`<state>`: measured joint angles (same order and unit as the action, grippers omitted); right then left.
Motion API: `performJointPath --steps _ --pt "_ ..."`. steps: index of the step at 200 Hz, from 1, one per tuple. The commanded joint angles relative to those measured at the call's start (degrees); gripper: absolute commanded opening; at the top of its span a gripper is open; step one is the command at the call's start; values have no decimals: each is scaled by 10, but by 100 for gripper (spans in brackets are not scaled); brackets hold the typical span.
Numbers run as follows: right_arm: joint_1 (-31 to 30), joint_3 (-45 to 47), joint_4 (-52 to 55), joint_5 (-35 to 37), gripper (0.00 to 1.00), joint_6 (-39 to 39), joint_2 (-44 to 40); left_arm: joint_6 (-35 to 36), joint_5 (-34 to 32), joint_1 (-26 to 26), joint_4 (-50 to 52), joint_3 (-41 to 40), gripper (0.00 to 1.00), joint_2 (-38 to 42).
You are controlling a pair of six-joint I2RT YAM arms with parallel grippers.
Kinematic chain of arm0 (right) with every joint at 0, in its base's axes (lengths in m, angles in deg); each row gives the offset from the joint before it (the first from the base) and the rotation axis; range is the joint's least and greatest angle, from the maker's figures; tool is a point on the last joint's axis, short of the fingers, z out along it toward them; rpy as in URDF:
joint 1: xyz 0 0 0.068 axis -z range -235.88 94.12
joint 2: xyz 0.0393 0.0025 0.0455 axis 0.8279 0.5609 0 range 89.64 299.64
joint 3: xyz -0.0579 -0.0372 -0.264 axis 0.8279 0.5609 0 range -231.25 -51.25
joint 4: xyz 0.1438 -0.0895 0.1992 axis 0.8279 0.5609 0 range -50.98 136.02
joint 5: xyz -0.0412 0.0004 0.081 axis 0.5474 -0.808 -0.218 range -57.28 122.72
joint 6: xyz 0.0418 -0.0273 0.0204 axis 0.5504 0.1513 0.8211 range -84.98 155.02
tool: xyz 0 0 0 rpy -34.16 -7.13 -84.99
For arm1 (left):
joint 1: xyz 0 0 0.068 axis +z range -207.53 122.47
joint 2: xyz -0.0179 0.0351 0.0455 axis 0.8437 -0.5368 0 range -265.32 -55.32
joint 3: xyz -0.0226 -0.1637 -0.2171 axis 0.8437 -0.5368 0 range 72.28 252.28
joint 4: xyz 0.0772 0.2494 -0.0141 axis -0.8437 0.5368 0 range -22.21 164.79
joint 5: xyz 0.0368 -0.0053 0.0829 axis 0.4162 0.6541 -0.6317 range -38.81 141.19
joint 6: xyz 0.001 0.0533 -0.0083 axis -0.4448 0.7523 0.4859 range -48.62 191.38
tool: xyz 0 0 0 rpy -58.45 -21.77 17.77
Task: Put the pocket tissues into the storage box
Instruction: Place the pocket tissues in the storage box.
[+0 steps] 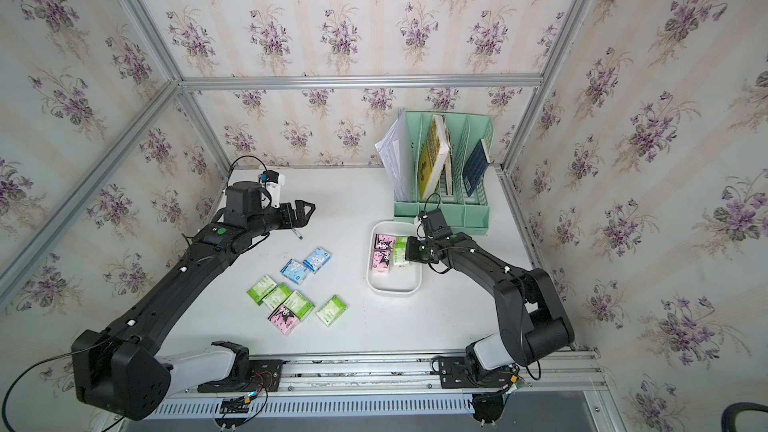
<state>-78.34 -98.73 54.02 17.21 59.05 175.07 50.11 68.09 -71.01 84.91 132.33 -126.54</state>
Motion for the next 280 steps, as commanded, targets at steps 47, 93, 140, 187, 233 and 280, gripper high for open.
performJointPath --steps 47,93,140,187,233,280 --pt "-4 -6 4 -19 0 7 -3 15 -18 0 12 9 99 4" --pt "-4 7 59 -13 0 4 -69 16 -17 0 10 9 99 0" --pt "-4 23 50 -20 0 17 -66 19 -16 0 14 16 99 -2" --pt "-5 14 22 -21 0 18 -27 21 -17 1 20 24 99 -7" --pt "-4 -12 -1 -32 0 13 16 30 -25 0 30 24 99 -2" --pt "-4 -19 -23 -44 0 20 45 34 -30 0 37 24 99 0"
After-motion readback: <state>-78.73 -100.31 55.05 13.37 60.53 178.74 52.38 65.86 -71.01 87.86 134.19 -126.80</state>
